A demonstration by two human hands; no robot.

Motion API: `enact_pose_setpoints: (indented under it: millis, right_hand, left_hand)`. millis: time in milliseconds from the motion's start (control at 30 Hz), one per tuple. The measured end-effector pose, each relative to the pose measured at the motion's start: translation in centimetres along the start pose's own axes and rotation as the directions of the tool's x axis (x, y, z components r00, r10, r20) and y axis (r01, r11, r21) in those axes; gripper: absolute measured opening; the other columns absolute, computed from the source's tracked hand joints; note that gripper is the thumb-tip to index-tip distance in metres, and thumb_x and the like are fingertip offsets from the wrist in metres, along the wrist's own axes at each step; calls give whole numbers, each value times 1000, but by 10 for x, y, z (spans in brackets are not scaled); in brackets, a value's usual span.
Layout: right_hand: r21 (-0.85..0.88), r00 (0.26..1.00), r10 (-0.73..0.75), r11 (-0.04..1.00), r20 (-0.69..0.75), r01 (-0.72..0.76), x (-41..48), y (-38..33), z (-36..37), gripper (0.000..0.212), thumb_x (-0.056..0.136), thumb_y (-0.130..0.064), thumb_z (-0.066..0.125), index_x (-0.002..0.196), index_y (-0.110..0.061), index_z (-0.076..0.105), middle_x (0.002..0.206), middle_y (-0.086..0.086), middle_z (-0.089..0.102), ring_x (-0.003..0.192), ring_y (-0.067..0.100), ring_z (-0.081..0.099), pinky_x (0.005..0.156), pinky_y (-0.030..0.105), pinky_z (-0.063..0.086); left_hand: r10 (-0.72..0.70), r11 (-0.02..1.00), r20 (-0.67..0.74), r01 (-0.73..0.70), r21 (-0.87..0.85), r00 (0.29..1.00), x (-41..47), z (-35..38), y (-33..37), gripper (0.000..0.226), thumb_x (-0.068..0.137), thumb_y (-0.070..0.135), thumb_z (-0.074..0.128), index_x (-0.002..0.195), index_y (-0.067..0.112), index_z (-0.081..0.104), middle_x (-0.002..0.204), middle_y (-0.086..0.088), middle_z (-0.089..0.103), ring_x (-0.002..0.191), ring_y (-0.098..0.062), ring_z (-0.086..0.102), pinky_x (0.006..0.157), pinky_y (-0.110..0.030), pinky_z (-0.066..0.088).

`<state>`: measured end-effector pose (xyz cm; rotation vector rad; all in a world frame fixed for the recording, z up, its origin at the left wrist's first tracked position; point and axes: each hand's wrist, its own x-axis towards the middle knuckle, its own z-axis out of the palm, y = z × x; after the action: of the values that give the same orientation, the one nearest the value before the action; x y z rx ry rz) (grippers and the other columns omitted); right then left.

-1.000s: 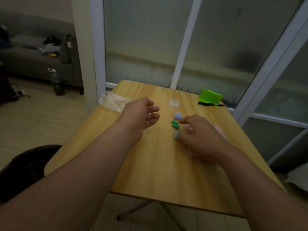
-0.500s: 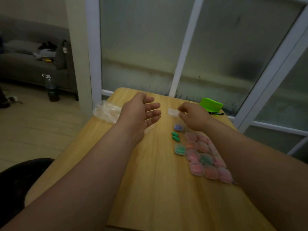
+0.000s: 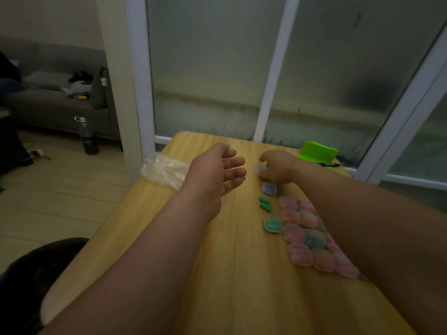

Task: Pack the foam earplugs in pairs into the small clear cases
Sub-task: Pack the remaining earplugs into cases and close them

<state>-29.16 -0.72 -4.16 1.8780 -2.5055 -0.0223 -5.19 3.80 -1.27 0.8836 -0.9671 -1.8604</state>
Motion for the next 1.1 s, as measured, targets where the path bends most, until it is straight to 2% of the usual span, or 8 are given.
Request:
enact_pose_setpoints:
  millis: [100, 167, 267, 367, 533, 733, 933, 1100]
  right_hand:
    - [106, 996, 0, 994, -89, 9, -22, -4, -20, 28, 90, -42, 70, 92, -14, 75, 92, 7, 71, 94, 31, 67, 70, 35, 44]
    - [285, 979, 11, 957, -204, 49, -46, -12, -35, 22, 82, -36, 73, 77, -15, 67, 75, 2, 65, 78, 28, 64, 63, 38, 43]
    - [472, 932, 21, 867, -361, 163, -101, -30, -48, 25, 81, -34, 78, 101, -20, 70, 89, -7, 71, 81, 11, 66, 73, 34, 52]
    - [598, 908, 27, 761, -418, 252, -151, -45, -44, 27, 86, -43, 77, 105, -25, 70, 92, -11, 72, 81, 2, 66, 74, 25, 54]
    - [822, 946, 115, 533, -304, 199, -194, -56, -26, 37, 90, -48, 79, 122, -36, 65, 93, -1, 76, 85, 11, 75, 80, 47, 64]
    - [896, 977, 39, 409, -209, 175, -223, -62, -22, 31, 92, -49, 78, 121, -39, 69, 103, -2, 78, 98, 16, 76, 92, 54, 61]
    - [925, 982, 18, 341, -187, 170, -226, -69, -28, 27, 98, -38, 74, 125, -37, 71, 103, -2, 79, 97, 18, 74, 78, 35, 55]
    - [950, 988, 21, 277, -153, 142, -221, -66, -27, 26, 104, -29, 64, 126, -39, 74, 108, -1, 79, 95, 19, 71, 82, 40, 53]
  left_hand:
    - [-8, 1000, 9, 8, 29, 1000, -5, -1, -1, 29, 107, 29, 53, 119, 6, 66, 97, -9, 74, 78, -22, 69, 76, -34, 61]
    - [-12, 998, 29, 10, 55, 999, -9, -4, -1, 28, 106, 24, 53, 122, 4, 65, 99, -11, 73, 79, -22, 69, 75, -33, 62]
    - [-28, 986, 100, 12, 166, 995, -18, -8, -5, 28, 108, 20, 55, 129, 4, 61, 110, -16, 72, 87, -26, 72, 79, -37, 65]
    - [-87, 968, 231, 28, 248, 969, -31, -8, -8, 38, 109, 37, 54, 131, 8, 63, 117, -21, 72, 95, -33, 75, 88, -47, 64]
    - [-52, 944, 373, -76, 321, 926, -51, -7, -16, 42, 109, 42, 52, 130, 7, 65, 129, -28, 67, 113, -40, 72, 92, -47, 63]
    - [-55, 946, 375, -73, 317, 925, -64, -21, -21, 40, 106, 43, 60, 120, 7, 71, 108, -19, 70, 88, -25, 73, 84, -38, 62]
    - [-56, 969, 369, -39, 244, 928, -70, -27, -17, 50, 102, 49, 62, 127, 7, 70, 103, -17, 68, 85, -23, 68, 82, -35, 59]
    - [-63, 989, 403, 2, 151, 913, -70, -27, -14, 54, 101, 48, 63, 133, 4, 63, 95, -14, 68, 79, -20, 67, 77, -34, 60]
